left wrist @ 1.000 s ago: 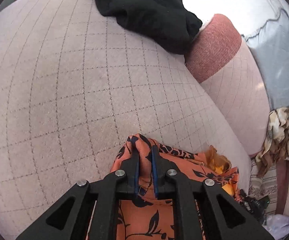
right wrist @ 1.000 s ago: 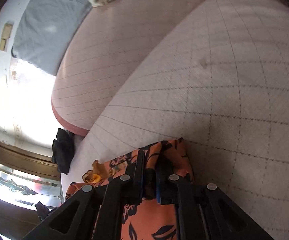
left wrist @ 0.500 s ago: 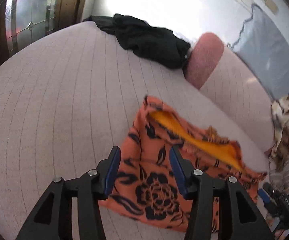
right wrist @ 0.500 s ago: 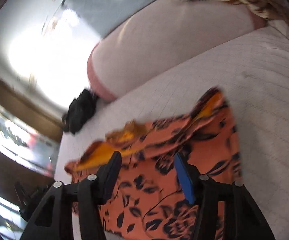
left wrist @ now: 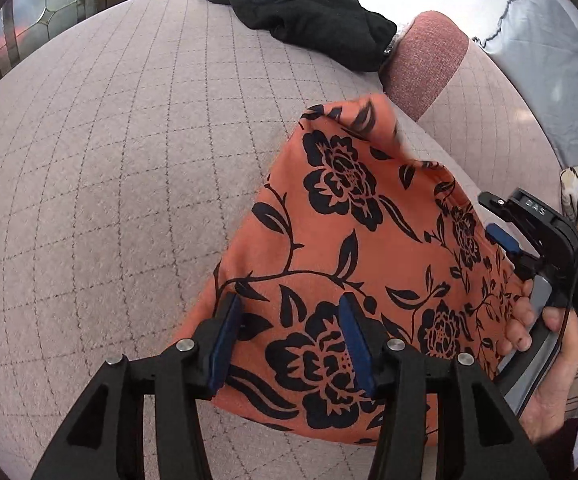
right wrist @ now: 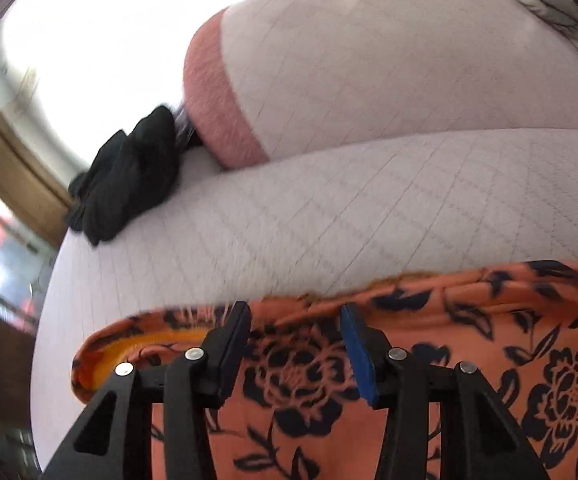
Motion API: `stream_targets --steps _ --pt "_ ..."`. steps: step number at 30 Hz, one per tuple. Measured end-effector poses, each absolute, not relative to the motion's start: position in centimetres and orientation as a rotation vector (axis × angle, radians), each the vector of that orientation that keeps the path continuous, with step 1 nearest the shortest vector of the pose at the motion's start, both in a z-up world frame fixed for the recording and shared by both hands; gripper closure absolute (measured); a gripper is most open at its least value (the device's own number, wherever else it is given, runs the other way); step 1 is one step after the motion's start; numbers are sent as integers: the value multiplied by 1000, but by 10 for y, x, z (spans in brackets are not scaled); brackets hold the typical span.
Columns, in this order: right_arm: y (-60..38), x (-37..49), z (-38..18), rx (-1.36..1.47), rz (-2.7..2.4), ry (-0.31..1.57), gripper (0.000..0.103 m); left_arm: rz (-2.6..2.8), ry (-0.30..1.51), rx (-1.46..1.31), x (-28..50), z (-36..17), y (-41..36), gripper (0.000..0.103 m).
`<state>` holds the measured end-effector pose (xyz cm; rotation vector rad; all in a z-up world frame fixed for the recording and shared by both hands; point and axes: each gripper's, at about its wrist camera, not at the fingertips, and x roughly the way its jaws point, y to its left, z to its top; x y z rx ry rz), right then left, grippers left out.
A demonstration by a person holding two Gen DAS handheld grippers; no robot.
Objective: Fold small clothes
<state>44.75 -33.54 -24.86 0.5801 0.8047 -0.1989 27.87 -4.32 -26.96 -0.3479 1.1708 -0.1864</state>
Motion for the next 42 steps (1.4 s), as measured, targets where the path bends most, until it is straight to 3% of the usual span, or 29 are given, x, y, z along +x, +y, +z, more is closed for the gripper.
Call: stream_targets --steps 7,9,10,14,19,21,27,42 --pt "-362 327 -232 523 -264 738 53 -145 1144 -161 264 -265 -63 50" --pt "-363 282 -234 484 -325 751 52 -163 1152 -42 259 -272 -80 33" --pt "-364 263 -237 468 -361 762 52 -161 1145 24 256 -275 -88 31" --pt "-384 196 -279 517 -403 874 51 -100 1062 203 235 -277 -108 30" --pt "-369 148 -252 611 -333 764 49 -105 953 190 198 -252 -103 30" --pt "-362 136 -246 648 -291 727 44 -129 896 166 179 -237 -99 30" --pt "-358 122 -244 743 -235 702 43 -136 787 133 133 -209 -91 30" --pt "-376 140 -254 797 -250 669 43 -122 766 165 150 -221 -99 30"
